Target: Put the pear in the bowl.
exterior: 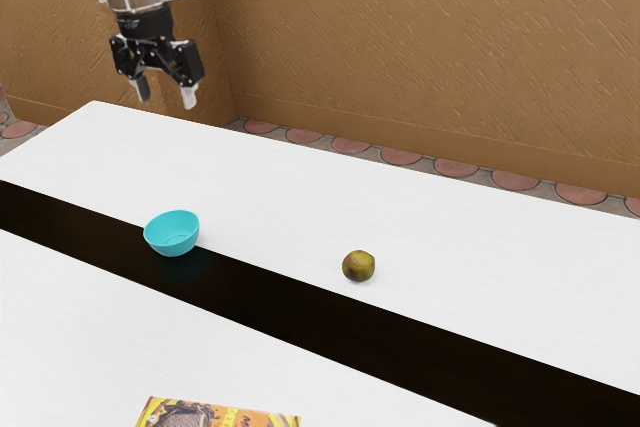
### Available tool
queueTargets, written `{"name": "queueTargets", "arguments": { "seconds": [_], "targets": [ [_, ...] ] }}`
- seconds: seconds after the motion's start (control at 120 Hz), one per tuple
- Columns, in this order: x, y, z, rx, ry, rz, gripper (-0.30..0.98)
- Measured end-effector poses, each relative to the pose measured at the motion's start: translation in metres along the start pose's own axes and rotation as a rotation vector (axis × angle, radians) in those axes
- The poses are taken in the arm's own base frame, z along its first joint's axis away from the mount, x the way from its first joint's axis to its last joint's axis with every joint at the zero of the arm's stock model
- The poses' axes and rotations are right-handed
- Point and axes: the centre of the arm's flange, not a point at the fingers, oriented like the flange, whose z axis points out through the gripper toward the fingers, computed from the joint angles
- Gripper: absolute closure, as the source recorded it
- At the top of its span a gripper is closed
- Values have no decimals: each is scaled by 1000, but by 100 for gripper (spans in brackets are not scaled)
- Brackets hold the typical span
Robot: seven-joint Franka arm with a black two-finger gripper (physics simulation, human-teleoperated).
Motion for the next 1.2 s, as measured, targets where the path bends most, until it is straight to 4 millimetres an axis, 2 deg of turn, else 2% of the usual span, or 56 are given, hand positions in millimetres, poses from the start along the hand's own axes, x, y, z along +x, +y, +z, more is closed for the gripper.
{"name": "queueTargets", "arguments": {
  "seconds": [0.15, 0.225, 0.3, 0.442, 0.517, 0.633, 0.758, 0.825, 0.9, 1.042, 1.125, 1.2],
  "targets": [
    [0, -14, 3, 0, -7, -20, 2],
    [4, -14, 11, 0, -22, -21, 2],
    [4, -9, 48, -3, -72, -10, 2],
    [13, 26, 133, -4, -126, 45, 2],
    [20, 38, 159, -3, -105, 63, 2],
    [35, 74, 186, -7, -47, 111, 2],
    [53, 105, 205, -22, 5, 139, 2],
    [64, 127, 226, -22, 8, 158, 2],
    [69, 146, 246, -23, 2, 175, 2],
    [73, 167, 264, -39, 24, 183, 2],
    [85, 177, 267, -54, 52, 180, 2],
    [90, 190, 283, -58, 50, 186, 2]
  ]
}}
